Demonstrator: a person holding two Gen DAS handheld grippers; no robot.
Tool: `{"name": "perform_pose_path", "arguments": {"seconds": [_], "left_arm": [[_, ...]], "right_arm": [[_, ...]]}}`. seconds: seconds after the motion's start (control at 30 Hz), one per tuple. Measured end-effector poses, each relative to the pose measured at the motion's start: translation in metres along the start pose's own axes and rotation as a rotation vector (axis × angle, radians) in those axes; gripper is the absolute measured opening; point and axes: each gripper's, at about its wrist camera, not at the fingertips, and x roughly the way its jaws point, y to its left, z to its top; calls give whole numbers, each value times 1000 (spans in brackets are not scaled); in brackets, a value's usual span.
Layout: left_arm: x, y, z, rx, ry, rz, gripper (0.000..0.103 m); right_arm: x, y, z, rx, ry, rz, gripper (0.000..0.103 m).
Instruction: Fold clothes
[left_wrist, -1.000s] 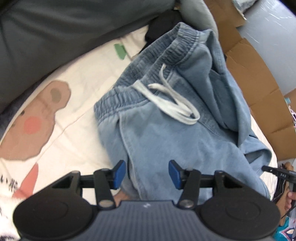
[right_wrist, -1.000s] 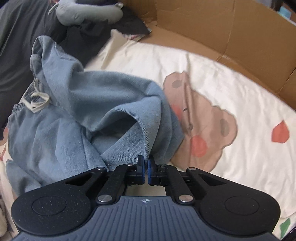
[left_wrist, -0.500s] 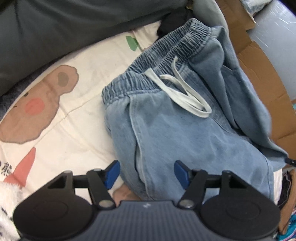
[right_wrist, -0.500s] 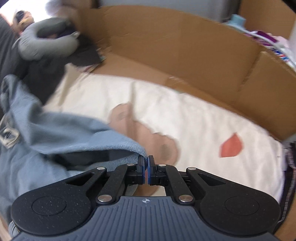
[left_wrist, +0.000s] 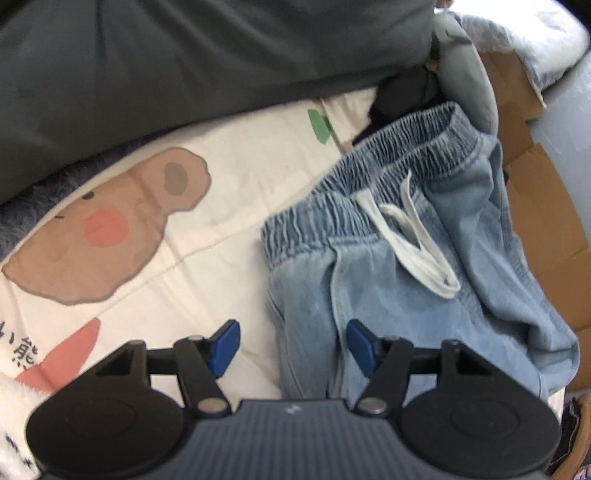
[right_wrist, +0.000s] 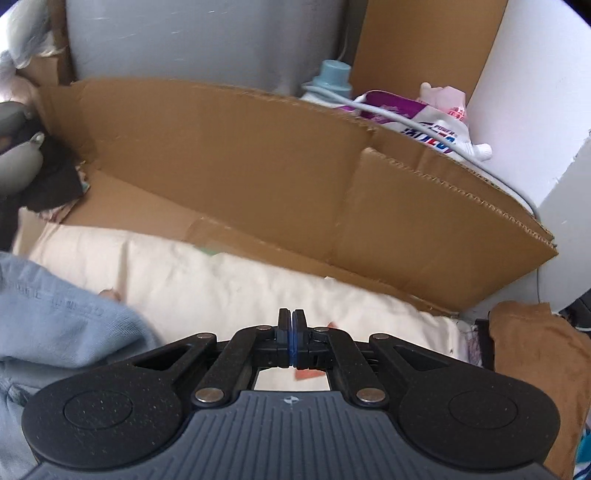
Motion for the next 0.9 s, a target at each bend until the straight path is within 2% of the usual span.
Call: {"name": "perform_pose_path", "arguments": {"seconds": [0.2,0.27,0.33,0.7,0.77,0.9], "left_arm": [[-8,17,5,-46,-49,-47,58],[-6,21,6,-48,-45,-54,49],[-4,25,6,-51,-37,-60,45],[36,34,8,-71,-7,-121,47],[45,35,9,-73,0,-131,54],[52,36,8,-81,-4,-143,56]], "right_arm": [[9,27,2,-82,17,57,0],[14,41,3,-96,20,76,0],[17,58,3,-103,25,96,0],[25,161,13,-201,40,251,3],[25,182,15,-216,32,295,3],[27,230,24,-261,20,391,5]]}}
